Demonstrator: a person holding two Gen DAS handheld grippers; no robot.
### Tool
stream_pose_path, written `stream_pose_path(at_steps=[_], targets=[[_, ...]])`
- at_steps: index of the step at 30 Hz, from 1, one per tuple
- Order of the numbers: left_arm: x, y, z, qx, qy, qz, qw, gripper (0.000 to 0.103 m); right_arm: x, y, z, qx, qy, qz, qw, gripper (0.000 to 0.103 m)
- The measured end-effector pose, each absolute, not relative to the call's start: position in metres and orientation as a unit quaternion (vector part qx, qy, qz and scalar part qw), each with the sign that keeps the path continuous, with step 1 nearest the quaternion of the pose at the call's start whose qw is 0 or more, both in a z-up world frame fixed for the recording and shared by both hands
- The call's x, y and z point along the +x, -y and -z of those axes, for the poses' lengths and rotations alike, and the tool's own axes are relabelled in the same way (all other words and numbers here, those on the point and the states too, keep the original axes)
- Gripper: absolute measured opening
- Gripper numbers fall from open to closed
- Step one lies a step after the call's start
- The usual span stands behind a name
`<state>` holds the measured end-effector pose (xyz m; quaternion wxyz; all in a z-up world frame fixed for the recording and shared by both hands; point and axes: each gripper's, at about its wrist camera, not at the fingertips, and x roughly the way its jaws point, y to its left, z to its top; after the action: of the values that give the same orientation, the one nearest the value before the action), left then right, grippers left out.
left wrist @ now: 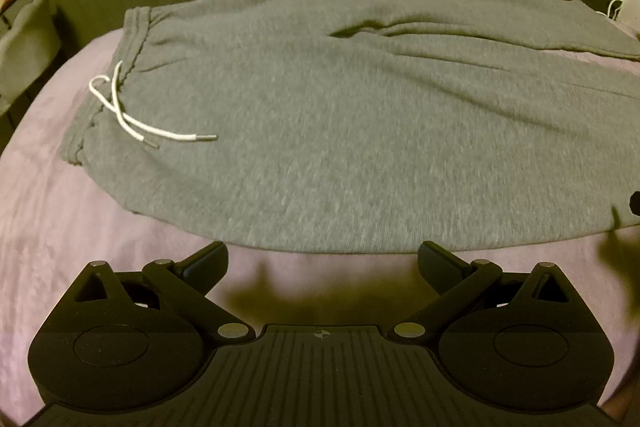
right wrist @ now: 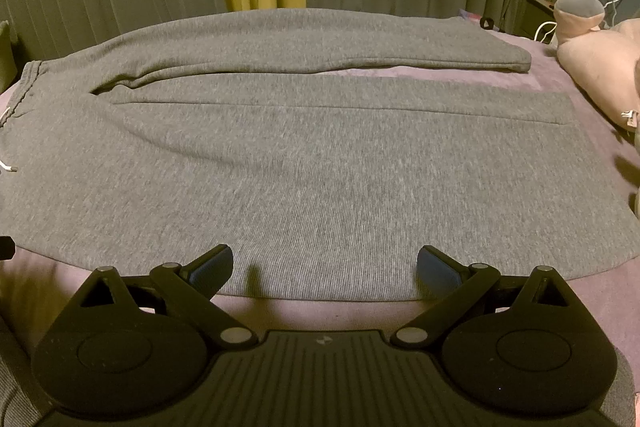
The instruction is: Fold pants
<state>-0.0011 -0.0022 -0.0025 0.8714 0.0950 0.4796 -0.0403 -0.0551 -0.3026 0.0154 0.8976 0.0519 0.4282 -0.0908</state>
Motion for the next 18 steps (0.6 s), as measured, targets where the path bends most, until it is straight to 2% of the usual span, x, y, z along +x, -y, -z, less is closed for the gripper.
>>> stream_pose_path(at_steps=[18], targets=[[-0.0001,0.0006,0.0042,0.087,-0.486,0.042,0.868,0.103,-0.0559,0.3034,-0.0129,0.052,-0.429,0.090,0.897,0.099]])
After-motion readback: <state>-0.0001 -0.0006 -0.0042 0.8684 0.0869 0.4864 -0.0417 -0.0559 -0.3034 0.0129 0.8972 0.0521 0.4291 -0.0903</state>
